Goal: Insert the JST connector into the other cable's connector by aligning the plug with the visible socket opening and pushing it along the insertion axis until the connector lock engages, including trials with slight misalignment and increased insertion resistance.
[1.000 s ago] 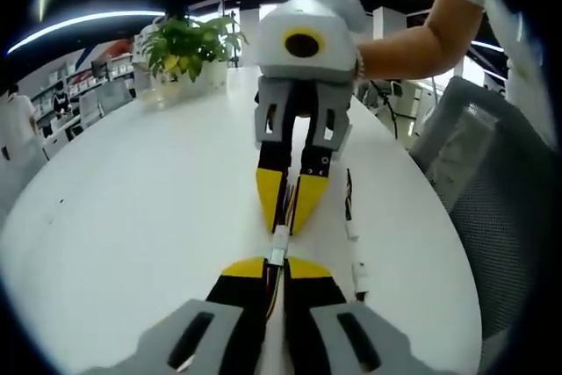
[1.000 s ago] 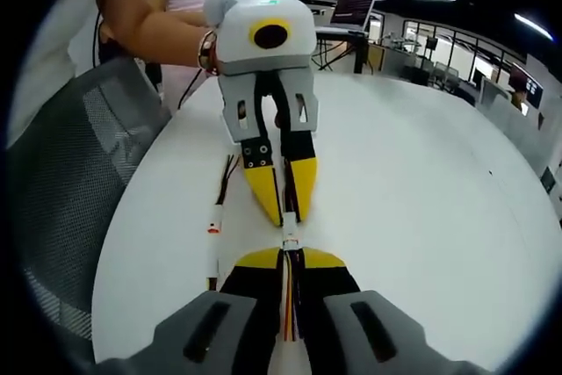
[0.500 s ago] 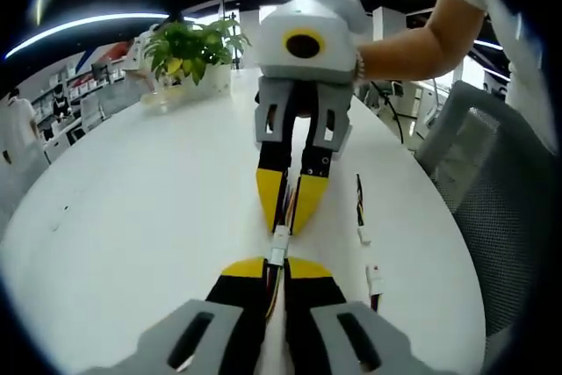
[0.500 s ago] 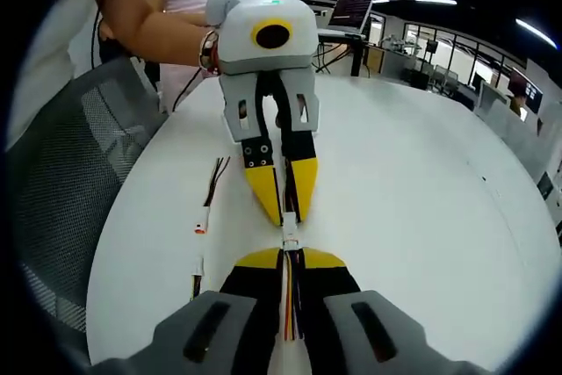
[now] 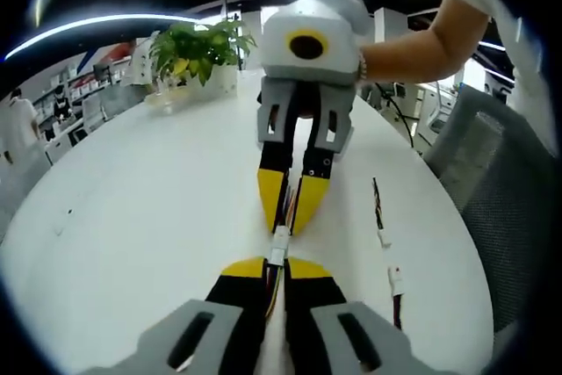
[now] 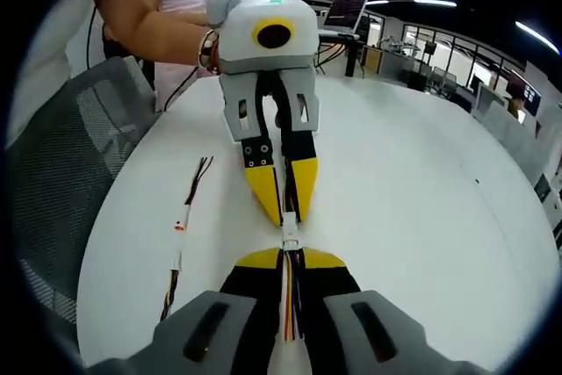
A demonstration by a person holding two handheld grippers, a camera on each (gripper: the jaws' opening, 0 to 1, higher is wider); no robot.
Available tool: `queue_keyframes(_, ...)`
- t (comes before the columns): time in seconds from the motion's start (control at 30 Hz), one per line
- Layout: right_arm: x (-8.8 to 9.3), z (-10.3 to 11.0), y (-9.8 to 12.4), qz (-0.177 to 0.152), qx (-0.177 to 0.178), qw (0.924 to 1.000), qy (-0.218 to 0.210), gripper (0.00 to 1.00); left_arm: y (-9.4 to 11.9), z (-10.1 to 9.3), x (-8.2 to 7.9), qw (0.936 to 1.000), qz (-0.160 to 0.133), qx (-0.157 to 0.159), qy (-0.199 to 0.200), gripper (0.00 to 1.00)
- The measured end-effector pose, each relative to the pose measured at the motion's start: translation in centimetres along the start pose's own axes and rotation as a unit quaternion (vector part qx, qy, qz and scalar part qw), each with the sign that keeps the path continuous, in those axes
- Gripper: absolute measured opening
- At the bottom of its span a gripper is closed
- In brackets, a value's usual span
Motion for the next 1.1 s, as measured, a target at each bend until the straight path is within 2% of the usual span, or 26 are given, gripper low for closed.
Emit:
queue_keyframes(0.33,0.5,-1.8,-0.5,0.001,0.001,1.0000,0.002,0.03,-0.2,1.5,-0.2,0.9999,-0.002,-0.008,0.006,0.00)
queue_keyframes(0.73,1.3,-2.2,-1.1,0.007,-0.004,1.0000,0.002,0.03,-0.8,1.9,0.3,0.9999,0.006,-0.003,0.008,0.00)
queue_keyframes(1.1,1.3,-2.0,-1.2,0.001,-0.003,1.0000,-0.009,0.04,-0.8,2.1,0.3,0.9999,0.004,0.002,0.012,0.01)
Point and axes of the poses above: the point that each gripper's makers call its tool centre point, and the gripper's own axes: y roughly backward along the fingers, z roughly to its left, x roughly out of its underside, the point moved 2 cm from there along y, roughly backward along the fingers, and after that the axes turned 11 degrees about y, right-handed, at the moved point
